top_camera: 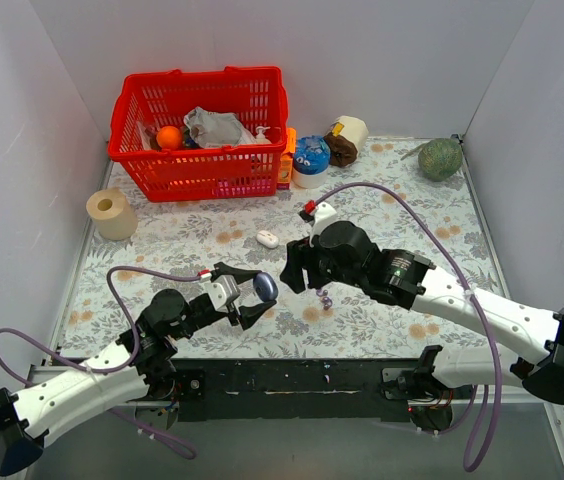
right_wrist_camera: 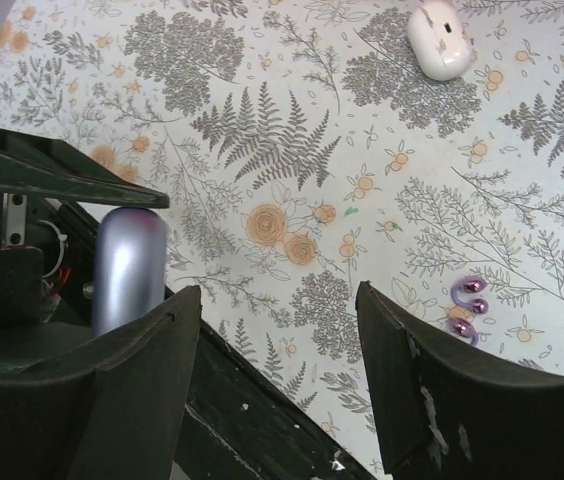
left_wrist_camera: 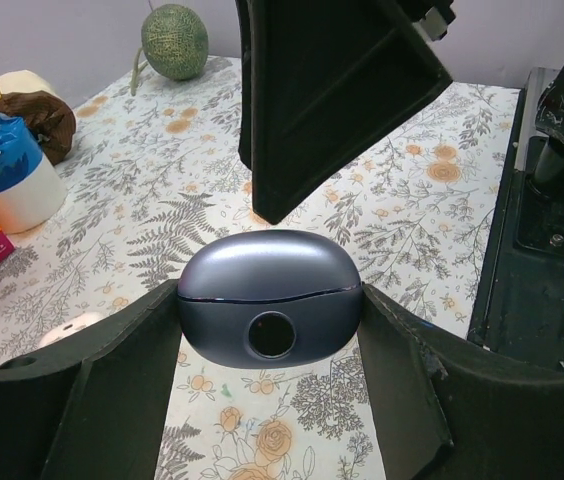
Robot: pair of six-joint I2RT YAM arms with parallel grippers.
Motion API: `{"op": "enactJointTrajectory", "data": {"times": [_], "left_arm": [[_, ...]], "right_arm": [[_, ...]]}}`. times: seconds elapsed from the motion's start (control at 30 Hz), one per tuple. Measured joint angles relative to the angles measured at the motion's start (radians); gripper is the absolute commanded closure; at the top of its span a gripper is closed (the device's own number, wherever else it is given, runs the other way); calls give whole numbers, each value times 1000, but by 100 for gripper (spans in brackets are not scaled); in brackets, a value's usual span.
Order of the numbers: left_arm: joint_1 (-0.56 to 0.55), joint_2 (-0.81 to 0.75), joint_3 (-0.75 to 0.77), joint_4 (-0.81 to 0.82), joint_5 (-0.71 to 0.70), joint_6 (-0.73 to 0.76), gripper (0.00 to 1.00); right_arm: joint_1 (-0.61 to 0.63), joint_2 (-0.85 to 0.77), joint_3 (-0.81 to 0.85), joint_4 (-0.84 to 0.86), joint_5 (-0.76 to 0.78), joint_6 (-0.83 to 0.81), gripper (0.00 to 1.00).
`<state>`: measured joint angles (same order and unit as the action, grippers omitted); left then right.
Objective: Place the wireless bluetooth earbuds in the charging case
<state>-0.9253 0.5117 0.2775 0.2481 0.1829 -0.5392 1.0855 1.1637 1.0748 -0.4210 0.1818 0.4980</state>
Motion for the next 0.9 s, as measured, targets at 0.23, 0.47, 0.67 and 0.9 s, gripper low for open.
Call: {"op": "enactJointTrajectory", "data": {"times": [0.23,0.47,0.67,0.9], "left_arm": [[0,-4,0,6,-6,0,100],[0,37,18,6,-7,6,100],[-2,51,32,6,-6,11,100],[-5,48,32,10,-7,14,100]], "right_arm": [[-10,-74,-50,44,-34,-3,23],[7,-30,-3,91,-120,-32,21],[10,46,8,76,-145,-32,23],[12,35,8,75,-127,-29,25]]}}
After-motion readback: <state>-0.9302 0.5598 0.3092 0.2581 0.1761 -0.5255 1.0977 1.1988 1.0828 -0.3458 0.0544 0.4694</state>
